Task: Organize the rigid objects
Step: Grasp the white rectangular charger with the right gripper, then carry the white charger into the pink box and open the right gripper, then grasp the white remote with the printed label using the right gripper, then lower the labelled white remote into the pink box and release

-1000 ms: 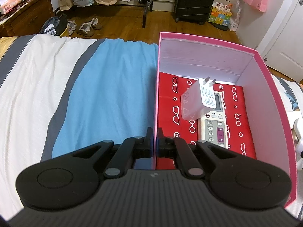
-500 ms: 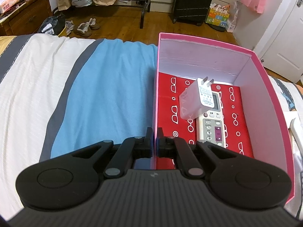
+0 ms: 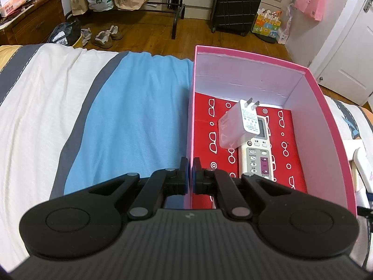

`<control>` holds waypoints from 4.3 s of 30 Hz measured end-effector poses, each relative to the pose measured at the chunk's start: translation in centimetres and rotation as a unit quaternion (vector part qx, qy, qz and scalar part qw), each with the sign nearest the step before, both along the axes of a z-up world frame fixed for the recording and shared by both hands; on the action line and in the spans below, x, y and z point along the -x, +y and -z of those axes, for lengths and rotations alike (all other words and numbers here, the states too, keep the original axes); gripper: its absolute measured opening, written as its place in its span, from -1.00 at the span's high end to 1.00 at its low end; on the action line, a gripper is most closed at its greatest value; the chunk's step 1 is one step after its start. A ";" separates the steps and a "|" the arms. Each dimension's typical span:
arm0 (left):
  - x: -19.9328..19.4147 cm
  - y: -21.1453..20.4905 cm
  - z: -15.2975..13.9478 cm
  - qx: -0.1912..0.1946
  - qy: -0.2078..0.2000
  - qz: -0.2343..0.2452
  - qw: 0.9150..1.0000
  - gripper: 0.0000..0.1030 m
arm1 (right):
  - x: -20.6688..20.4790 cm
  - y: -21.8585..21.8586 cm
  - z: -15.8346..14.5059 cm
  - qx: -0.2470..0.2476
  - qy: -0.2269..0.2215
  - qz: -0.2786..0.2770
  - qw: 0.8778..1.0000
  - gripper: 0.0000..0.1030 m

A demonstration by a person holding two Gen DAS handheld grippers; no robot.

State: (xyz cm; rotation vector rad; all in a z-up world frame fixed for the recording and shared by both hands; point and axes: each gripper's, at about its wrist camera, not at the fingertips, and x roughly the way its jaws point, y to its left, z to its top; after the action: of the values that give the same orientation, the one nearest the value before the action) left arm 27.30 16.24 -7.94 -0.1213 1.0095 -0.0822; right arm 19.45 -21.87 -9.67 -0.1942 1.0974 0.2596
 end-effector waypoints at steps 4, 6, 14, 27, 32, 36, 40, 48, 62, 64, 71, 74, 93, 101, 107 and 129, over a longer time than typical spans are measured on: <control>-0.2 0.5 0.1 0.019 0.007 -0.009 1.000 0.94 | -0.2 -0.4 0.9 -0.008 0.003 0.027 1.000 0.30; -0.2 0.4 0.0 0.018 0.007 -0.008 1.000 0.94 | 0.1 -0.3 0.1 -0.012 -0.016 0.044 0.999 0.30; -0.1 0.1 -0.2 0.007 0.004 -0.001 1.000 0.94 | 0.9 1.2 -7.7 -0.168 -0.087 0.074 0.979 0.32; -0.1 1.1 0.2 0.031 0.005 0.003 0.999 0.93 | -4.9 15.5 -5.9 -0.233 0.017 0.012 0.972 0.32; -0.1 1.4 0.3 0.042 0.004 0.003 0.999 0.92 | -7.3 19.4 -2.8 -0.234 0.057 0.043 0.970 0.32; -0.3 2.1 0.5 0.061 0.007 0.000 0.998 0.90 | -9.1 20.0 -1.1 -0.262 0.067 0.091 0.958 0.32; -0.3 2.0 0.6 0.058 0.005 0.003 0.998 0.90 | -10.2 20.8 -0.8 -0.256 0.023 0.086 0.963 0.25; -0.3 2.0 0.6 0.056 0.004 0.003 0.998 0.90 | -7.4 18.4 -4.6 -0.253 -0.018 0.013 0.967 0.18; -0.4 1.1 0.5 0.037 0.007 -0.007 0.999 0.92 | -0.4 2.0 -10.6 -0.089 -0.077 -0.020 0.993 -0.02; -0.4 0.9 0.4 0.031 0.006 -0.008 0.999 0.92 | -0.6 -0.5 -10.0 -0.084 -0.048 -0.012 0.995 -0.02; -0.3 0.6 0.2 0.022 0.004 -0.008 1.000 0.93 | -1.4 -5.4 -5.7 -0.048 0.011 0.050 0.998 -0.09; -0.2 0.5 0.1 0.017 0.001 -0.008 1.000 0.93 | -2.1 -6.2 -3.8 0.010 -0.002 0.037 0.999 -0.11; 0.0 0.1 -0.1 0.003 -0.005 -0.009 1.000 0.94 | -5.7 -9.4 2.1 -0.012 -0.043 0.033 0.998 -0.41; 0.1 -0.2 -0.7 -0.003 -0.016 -0.012 1.000 0.96 | -6.3 -10.1 1.8 -0.046 -0.036 0.118 0.991 -0.21; 0.1 -0.2 -0.7 -0.009 -0.018 -0.003 1.000 0.96 | -4.2 -8.6 -1.4 -0.061 -0.079 0.129 0.987 -0.21; -0.2 1.1 -0.3 0.028 -0.018 0.004 0.999 0.95 | -7.4 15.4 -8.7 -0.075 -0.055 0.029 0.995 -0.21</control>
State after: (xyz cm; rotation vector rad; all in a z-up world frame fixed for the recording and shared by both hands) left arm 27.48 17.37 -7.66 -0.1668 0.9720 -0.1197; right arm 26.88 -6.48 -0.97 -0.0409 0.9693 0.2747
